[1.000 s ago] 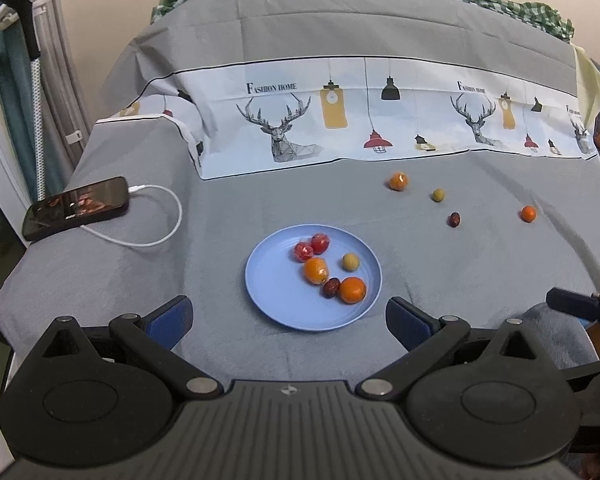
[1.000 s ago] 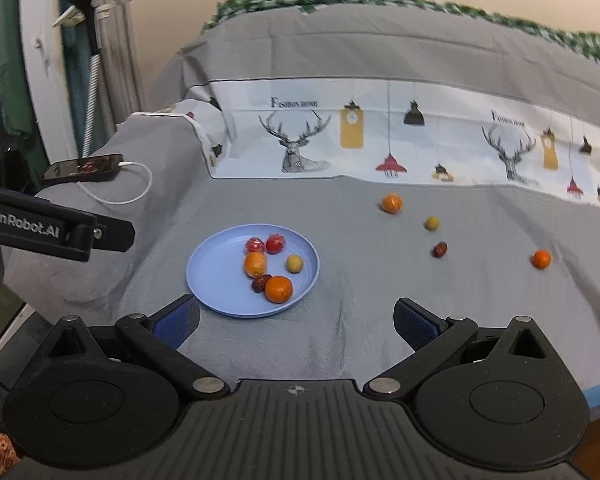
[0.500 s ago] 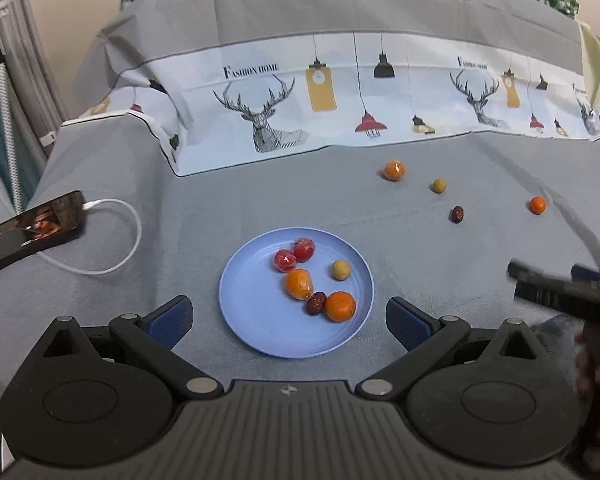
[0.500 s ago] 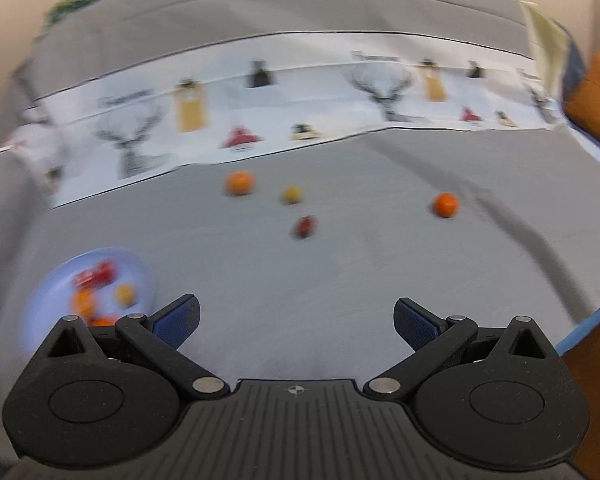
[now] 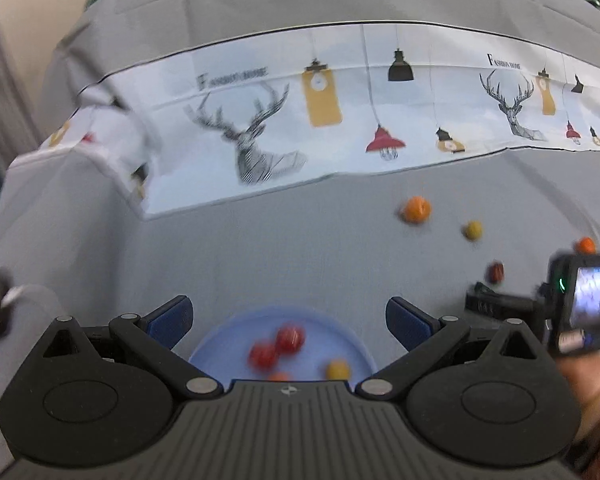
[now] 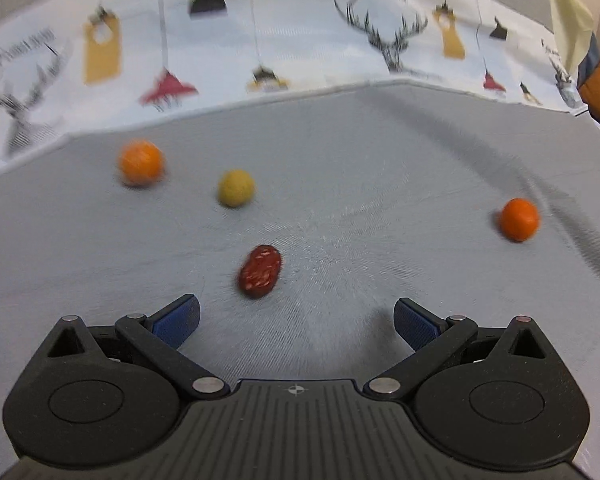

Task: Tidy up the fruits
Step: 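Grasp a wrapped orange with the left tool while the right tool grasps a red date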

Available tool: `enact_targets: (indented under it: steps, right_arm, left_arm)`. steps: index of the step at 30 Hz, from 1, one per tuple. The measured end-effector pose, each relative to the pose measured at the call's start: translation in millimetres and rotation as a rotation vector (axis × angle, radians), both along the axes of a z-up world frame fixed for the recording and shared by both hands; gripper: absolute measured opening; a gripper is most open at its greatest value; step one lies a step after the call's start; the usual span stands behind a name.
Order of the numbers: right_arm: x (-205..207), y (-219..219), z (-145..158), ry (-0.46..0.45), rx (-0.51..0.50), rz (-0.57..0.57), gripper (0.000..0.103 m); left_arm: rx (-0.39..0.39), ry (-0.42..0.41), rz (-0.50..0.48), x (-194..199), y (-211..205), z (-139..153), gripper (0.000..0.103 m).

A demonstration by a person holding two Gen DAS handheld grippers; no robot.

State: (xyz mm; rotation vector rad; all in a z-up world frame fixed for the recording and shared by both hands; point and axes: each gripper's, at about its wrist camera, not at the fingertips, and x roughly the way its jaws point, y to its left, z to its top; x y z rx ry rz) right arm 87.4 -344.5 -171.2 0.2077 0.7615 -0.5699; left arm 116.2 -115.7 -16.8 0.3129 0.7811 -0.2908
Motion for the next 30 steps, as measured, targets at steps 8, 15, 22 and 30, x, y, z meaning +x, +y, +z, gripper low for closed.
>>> enact_targets:
  steps: [8, 15, 22, 30]
  right_arm:
    - [-5, -2, -6, -0.109, -0.079, -0.01, 0.075]
    - [-5, 0, -7, -0.117, -0.096, -0.038, 0.074]
    - [-6, 6, -3, -0.128, -0.117, -0.025, 0.02]
    - [-36, 0, 25, -0.118, -0.185, -0.095, 0.02]
  left_arm:
    - [0.033, 0.014, -0.263, 106, -131, -79, 0.103]
    - [0.052, 0.108, -0.274, 160, -181, -133, 0.085]
    - [0.032, 0.151, -0.267, 156, -163, -130, 0.041]
    - [-0.028, 0.105, -0.229, 69, -71, -45, 0.041]
